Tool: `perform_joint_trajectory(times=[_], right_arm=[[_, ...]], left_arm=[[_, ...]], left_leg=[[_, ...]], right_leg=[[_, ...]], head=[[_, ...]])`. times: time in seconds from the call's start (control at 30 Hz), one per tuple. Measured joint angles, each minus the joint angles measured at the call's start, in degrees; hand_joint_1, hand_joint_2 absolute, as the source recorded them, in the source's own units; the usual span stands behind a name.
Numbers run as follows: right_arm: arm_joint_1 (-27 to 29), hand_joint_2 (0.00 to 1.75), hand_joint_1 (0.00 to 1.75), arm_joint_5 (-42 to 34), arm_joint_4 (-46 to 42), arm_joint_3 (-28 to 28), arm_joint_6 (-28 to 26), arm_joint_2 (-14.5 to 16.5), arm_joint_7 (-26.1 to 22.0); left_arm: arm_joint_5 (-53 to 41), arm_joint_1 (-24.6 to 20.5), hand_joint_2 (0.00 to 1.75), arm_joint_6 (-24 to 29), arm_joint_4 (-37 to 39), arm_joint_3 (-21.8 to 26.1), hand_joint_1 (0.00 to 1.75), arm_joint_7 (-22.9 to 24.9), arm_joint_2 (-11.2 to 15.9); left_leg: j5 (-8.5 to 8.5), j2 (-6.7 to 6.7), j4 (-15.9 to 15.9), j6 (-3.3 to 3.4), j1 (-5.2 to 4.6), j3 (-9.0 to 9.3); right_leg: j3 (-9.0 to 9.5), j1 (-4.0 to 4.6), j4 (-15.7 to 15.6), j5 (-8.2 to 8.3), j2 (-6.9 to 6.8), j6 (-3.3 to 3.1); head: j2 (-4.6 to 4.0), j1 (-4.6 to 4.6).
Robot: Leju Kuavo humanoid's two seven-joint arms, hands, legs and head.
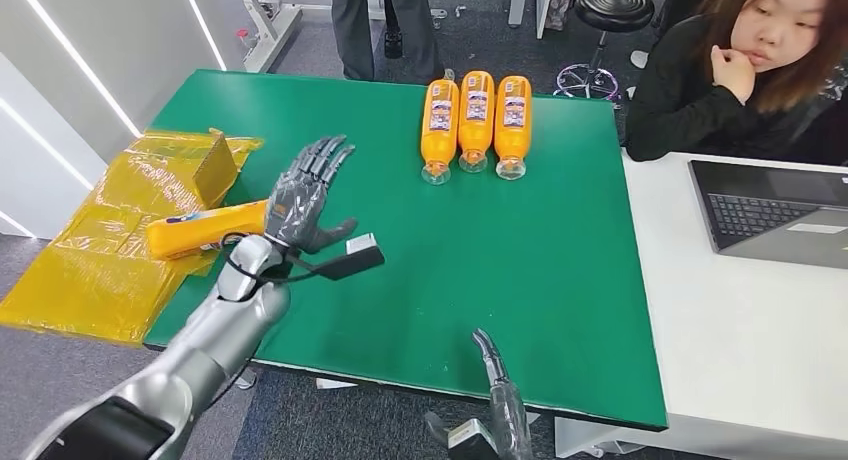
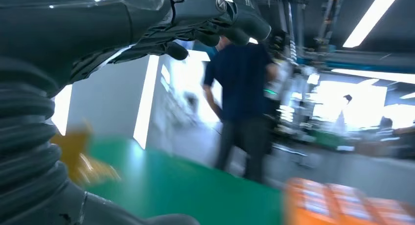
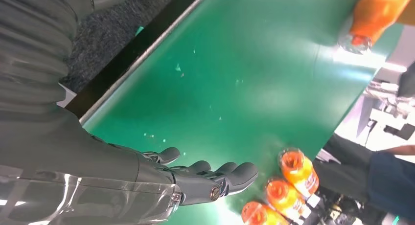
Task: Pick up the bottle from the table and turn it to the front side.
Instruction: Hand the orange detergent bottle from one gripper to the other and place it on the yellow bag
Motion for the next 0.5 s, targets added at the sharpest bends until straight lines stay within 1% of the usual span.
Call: perform_joint_trajectory(times=[0.03, 0.1, 0.17, 0.2, 0.23, 0.3, 0.37, 0.43, 0.5], right_arm=[[0.5, 1.75, 0.00, 0.0, -0.4, -0.6, 0.0, 0.0, -0.3], [1.5, 1.75, 0.00, -2.0, -1.7, -1.4, 0.0, -0.1, -1.4], [2.7, 1.75, 0.00, -7.0, -3.9, -1.7, 0.0, -0.8, -3.6], [3.2, 1.75, 0.00, -9.7, -5.2, -1.7, 0.0, -1.2, -4.8], [3.8, 1.75, 0.00, -12.0, -6.5, -1.6, 0.0, -1.8, -5.9], [4.7, 1.75, 0.00, -14.5, -9.5, -1.4, 0.0, -2.7, -7.4], [5.6, 1.75, 0.00, -15.1, -12.7, -1.4, 0.0, -3.6, -8.1], [6.4, 1.75, 0.00, -14.6, -15.7, -1.5, 0.0, -4.3, -8.3], [7.1, 1.75, 0.00, -13.6, -18.3, -1.7, 0.0, -4.9, -8.4]], left_arm=[[6.0, 3.1, 1.75, -2.4, -3.7, 0.4, 0.00, -3.7, -0.7], [19.9, 9.4, 1.75, -10.4, -11.5, 0.5, 0.00, -9.4, -1.8], [36.1, 15.6, 1.75, -21.7, -21.0, -0.1, 0.00, -12.6, -2.7], [42.8, 18.2, 1.75, -26.3, -25.5, -0.5, 0.00, -13.2, -3.2], [47.6, 20.4, 1.75, -30.0, -29.5, -0.9, 0.00, -13.6, -3.8], [51.5, 24.0, 1.75, -34.9, -35.8, -1.4, 0.00, -13.8, -5.1], [51.9, 26.7, 1.75, -39.0, -40.3, -1.4, 0.00, -13.8, -6.3], [51.9, 28.7, 1.75, -41.2, -43.4, -1.4, 0.00, -13.8, -7.3], [51.7, 30.3, 1.75, -42.0, -45.7, -1.4, 0.00, -13.8, -8.0]], left_leg=[[-0.03, 0.01, 0.0, -0.02, 0.00, -0.01], [-0.13, 0.10, 0.0, -0.03, 0.00, -0.01], [-0.20, 0.19, 0.0, 0.01, -0.01, -0.04], [-0.22, 0.18, 0.0, 0.03, -0.01, -0.05], [-0.24, 0.15, 0.0, 0.05, -0.02, -0.06], [-0.28, 0.11, 0.0, 0.10, -0.03, -0.06], [-0.29, 0.12, 0.0, 0.12, -0.04, -0.06], [-0.29, 0.12, 0.0, 0.12, -0.04, -0.05], [-0.28, 0.11, 0.0, 0.12, -0.03, -0.04]], right_leg=[[0.00, 0.00, 0.0, -0.02, 0.01, 0.00], [-0.02, 0.00, 0.0, -0.03, 0.10, 0.01], [-0.05, -0.01, -0.1, -0.06, 0.18, 0.06], [-0.05, -0.01, -0.1, -0.10, 0.18, 0.11], [-0.04, -0.01, -0.1, -0.13, 0.15, 0.15], [-0.01, -0.01, -0.1, -0.17, 0.11, 0.20], [-0.01, -0.01, -0.1, -0.17, 0.11, 0.20], [0.01, -0.01, -0.1, -0.17, 0.10, 0.20], [0.03, -0.01, -0.1, -0.17, 0.08, 0.19]], head=[[0.00, 0.01], [0.00, 0.01], [0.00, -0.01], [0.00, 0.01], [0.00, 0.01], [0.00, 0.01], [0.00, 0.01], [0.00, 0.01], [0.00, 0.00]])
